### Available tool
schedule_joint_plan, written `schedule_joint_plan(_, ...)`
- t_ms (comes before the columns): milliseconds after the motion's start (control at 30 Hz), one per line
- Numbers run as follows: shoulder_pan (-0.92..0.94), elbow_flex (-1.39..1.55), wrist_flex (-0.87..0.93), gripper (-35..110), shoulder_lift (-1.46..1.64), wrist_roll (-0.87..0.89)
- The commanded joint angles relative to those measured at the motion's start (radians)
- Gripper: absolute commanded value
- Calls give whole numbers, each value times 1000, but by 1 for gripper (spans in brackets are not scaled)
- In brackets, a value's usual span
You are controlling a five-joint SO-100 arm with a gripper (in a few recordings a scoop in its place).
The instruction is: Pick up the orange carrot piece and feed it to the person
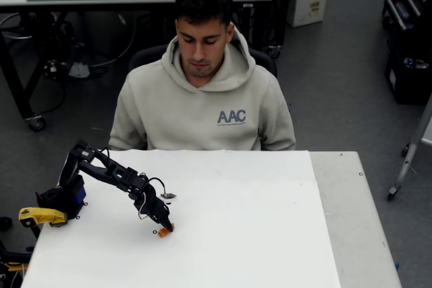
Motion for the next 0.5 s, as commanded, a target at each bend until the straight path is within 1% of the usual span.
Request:
schedule_joint_plan(0,31,35,23,-3,6,-17)
schedule_joint_plan(467,46,18,25,-3,9,-5)
